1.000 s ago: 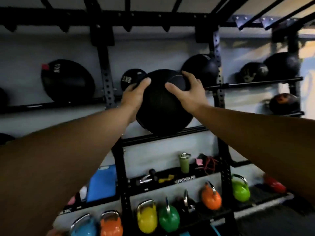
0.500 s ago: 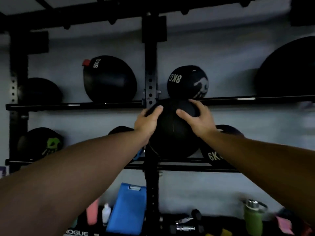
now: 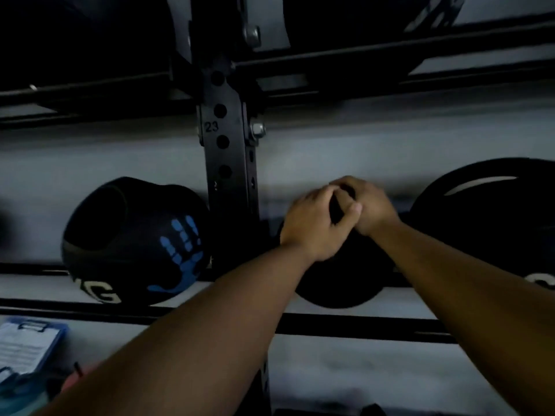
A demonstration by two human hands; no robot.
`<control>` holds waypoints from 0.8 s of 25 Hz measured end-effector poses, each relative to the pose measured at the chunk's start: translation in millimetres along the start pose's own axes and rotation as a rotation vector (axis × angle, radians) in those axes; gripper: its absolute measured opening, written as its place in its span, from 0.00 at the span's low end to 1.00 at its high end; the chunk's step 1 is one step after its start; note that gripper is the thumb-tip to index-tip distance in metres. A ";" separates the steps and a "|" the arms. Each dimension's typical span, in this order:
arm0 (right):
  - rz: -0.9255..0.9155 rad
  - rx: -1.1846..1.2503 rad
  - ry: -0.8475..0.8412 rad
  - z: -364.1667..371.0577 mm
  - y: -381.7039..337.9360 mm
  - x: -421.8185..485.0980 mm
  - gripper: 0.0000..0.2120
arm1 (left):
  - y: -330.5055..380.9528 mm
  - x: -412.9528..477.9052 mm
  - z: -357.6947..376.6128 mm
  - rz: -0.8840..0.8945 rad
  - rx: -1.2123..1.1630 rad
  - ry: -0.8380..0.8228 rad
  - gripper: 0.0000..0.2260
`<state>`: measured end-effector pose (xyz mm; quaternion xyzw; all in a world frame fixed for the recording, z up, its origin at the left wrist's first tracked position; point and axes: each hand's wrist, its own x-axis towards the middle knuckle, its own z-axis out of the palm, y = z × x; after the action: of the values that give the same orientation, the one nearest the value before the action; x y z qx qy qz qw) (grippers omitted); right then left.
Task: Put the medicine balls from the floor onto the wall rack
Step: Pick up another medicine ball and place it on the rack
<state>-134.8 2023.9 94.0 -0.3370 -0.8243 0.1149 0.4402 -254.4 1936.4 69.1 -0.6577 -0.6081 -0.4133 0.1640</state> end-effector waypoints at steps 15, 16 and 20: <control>-0.008 -0.075 -0.196 -50.1 -63.9 -74.0 0.27 | 28.5 -38.3 -69.2 -0.206 -0.300 -0.141 0.25; 0.006 -0.067 -0.136 -71.0 -68.2 -79.1 0.26 | 30.9 -36.6 -79.9 -0.185 -0.305 -0.148 0.27; 0.110 -0.152 0.016 -171.5 -62.3 -123.5 0.22 | 45.5 -33.5 -102.2 -0.059 -0.363 -0.123 0.20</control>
<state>22.2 1877.9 144.7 -0.4153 -0.8072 0.0731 0.4131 -244.3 1831.4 119.1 -0.6822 -0.5515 -0.4800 -0.0071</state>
